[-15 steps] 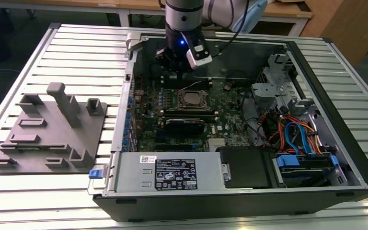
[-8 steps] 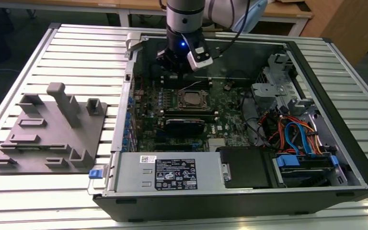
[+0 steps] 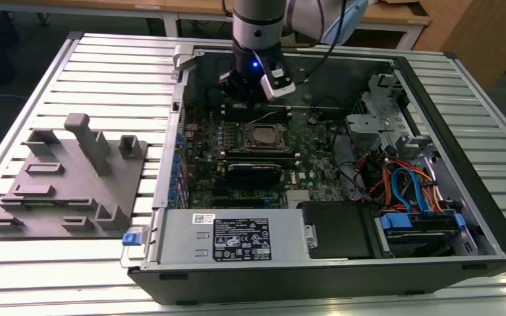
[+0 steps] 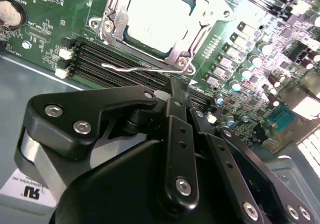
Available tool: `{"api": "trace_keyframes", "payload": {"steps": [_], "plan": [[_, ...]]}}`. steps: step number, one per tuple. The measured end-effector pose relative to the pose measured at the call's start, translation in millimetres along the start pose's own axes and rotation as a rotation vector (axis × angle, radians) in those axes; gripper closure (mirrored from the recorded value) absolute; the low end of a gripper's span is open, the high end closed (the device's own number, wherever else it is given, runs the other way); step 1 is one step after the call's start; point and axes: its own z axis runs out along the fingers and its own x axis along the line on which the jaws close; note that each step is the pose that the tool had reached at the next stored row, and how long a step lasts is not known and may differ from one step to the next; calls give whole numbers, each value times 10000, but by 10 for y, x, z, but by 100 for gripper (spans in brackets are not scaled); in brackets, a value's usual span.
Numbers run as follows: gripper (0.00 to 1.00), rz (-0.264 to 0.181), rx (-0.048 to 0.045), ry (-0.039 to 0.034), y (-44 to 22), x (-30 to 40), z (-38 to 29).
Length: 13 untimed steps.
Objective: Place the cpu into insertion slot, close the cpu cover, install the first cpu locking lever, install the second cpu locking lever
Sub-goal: 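Install the first cpu locking lever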
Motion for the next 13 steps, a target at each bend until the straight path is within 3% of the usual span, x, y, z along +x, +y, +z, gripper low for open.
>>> {"api": "trace_keyframes", "payload": {"steps": [13], "plan": [[90, 0, 0, 0, -1, -25, 27]]}}
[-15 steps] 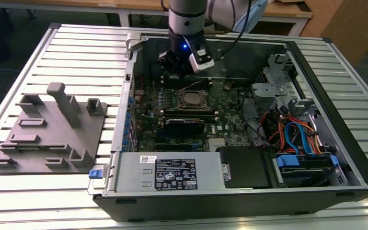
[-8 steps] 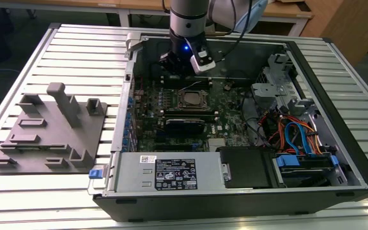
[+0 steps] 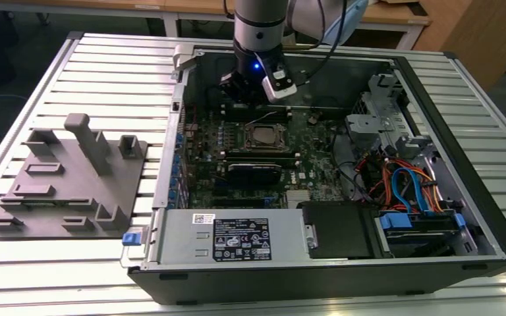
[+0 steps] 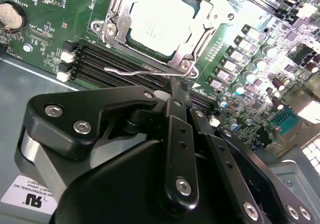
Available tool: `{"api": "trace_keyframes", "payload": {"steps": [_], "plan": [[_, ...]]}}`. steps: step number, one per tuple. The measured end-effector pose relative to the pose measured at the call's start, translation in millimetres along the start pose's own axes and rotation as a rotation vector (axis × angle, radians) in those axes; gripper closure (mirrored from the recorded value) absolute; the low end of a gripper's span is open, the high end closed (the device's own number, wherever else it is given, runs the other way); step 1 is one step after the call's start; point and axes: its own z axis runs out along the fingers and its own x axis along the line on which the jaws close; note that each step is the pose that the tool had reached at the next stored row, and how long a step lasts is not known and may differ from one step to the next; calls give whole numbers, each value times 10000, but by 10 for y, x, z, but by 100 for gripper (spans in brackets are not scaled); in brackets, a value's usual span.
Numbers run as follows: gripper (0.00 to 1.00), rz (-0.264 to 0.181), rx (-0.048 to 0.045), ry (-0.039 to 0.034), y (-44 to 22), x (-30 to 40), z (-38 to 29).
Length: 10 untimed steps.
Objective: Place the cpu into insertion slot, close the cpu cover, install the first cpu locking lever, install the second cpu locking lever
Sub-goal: 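Install the first cpu locking lever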
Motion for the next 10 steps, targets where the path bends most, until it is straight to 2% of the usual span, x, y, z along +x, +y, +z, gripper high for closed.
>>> {"api": "trace_keyframes", "payload": {"steps": [10], "plan": [[90, 4, -18, 1, 3, -67, 28]]}}
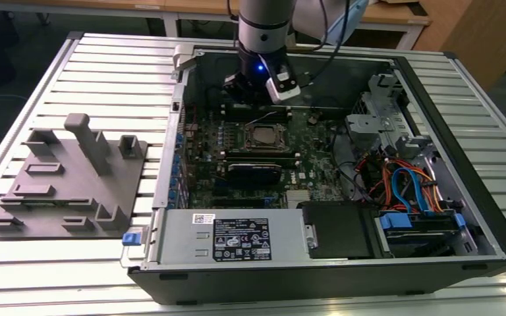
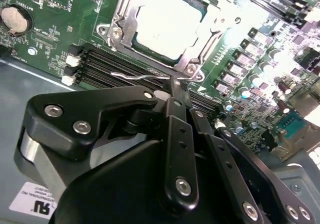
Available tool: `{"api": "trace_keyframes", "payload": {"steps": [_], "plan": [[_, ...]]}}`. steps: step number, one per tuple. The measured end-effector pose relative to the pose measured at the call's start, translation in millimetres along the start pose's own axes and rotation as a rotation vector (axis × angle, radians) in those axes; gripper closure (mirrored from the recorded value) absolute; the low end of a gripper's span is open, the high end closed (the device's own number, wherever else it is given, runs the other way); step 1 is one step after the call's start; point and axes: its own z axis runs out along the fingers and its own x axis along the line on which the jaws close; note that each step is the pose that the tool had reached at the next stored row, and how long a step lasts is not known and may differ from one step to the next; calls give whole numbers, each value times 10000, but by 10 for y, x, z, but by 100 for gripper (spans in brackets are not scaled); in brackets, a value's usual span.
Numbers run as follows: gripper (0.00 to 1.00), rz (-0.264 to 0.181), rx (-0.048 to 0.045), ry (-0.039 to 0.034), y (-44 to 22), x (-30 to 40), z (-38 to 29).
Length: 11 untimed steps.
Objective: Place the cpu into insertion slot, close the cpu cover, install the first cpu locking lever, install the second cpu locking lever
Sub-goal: 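Install the first cpu locking lever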
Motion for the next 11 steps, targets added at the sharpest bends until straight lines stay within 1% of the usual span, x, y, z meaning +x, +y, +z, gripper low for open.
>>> {"api": "trace_keyframes", "payload": {"steps": [7, 11], "plan": [[90, -7, 1, 1, 22, -55, 20], [90, -152, 0, 13, 28, -63, 31]]}}
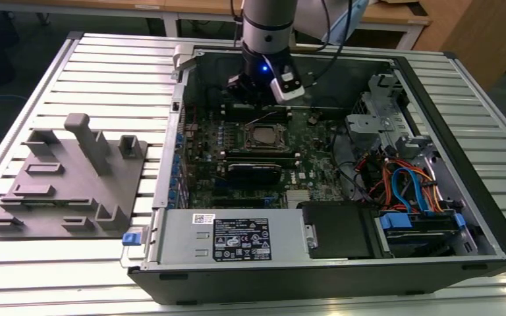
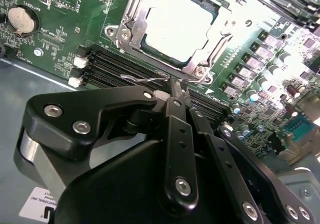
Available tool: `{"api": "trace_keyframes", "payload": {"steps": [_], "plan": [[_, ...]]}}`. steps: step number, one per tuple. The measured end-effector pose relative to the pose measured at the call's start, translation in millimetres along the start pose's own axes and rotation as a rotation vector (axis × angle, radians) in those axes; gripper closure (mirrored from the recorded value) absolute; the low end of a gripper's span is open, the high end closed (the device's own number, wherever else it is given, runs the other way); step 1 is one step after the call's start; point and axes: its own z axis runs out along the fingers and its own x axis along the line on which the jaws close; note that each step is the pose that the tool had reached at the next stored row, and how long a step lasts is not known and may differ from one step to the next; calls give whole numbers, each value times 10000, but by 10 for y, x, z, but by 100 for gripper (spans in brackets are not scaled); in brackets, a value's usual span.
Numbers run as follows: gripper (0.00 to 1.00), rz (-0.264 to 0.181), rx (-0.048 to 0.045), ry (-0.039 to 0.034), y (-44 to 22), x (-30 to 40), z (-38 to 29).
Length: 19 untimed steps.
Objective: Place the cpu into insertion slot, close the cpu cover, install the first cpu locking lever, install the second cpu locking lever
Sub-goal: 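Install the first cpu locking lever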
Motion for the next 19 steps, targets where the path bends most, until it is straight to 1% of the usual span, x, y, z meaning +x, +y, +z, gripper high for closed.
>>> {"api": "trace_keyframes", "payload": {"steps": [8, 19], "plan": [[90, -29, 0, 4, 28, -48, 9], [90, -28, 0, 4, 43, -123, 18]]}}
